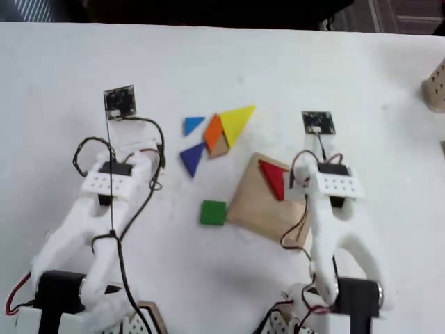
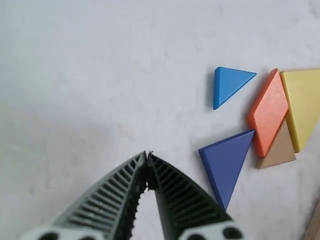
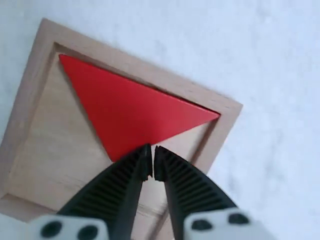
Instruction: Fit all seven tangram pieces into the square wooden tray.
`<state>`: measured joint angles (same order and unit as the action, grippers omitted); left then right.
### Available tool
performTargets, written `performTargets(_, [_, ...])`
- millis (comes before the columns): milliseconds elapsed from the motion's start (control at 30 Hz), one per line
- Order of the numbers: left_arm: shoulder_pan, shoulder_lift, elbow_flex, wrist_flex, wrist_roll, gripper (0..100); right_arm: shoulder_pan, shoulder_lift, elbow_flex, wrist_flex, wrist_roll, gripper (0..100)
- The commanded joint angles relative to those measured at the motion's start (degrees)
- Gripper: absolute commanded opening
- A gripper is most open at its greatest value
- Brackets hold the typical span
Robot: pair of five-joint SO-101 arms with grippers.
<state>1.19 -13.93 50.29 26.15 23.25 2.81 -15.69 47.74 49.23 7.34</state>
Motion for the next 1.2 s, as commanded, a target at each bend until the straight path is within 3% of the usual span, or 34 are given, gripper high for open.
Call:
performTargets(0, [-0.48,-0.13,-1.41,-1.32,-2.64,2,4.18,-6.11,2.64,0.66,2.99,1.8])
performTargets(167, [-0.13,-0.04,-1.41,-1.49,-12.40,2,6.90,-8.40,5.10,0.48,4.48,1.8])
performTargets(367, [0.04,-0.04,-2.37,-1.49,-17.49,3,6.90,-8.40,5.10,0.40,4.48,1.8])
performTargets(600, [5.23,-0.04,-8.44,2.02,-16.70,21,9.10,-8.40,6.07,0.40,6.95,1.8])
performTargets(767, [8.22,1.54,-14.42,2.99,-16.70,22,12.88,-8.40,8.18,-0.57,9.85,1.8])
performTargets(933, [10.15,13.76,-26.73,4.48,-16.79,22,13.14,-8.40,9.05,-2.33,11.78,1.8])
performTargets(1167, [14.20,33.63,-53.10,17.67,-16.79,26,13.05,-8.40,10.20,-5.23,12.13,1.8])
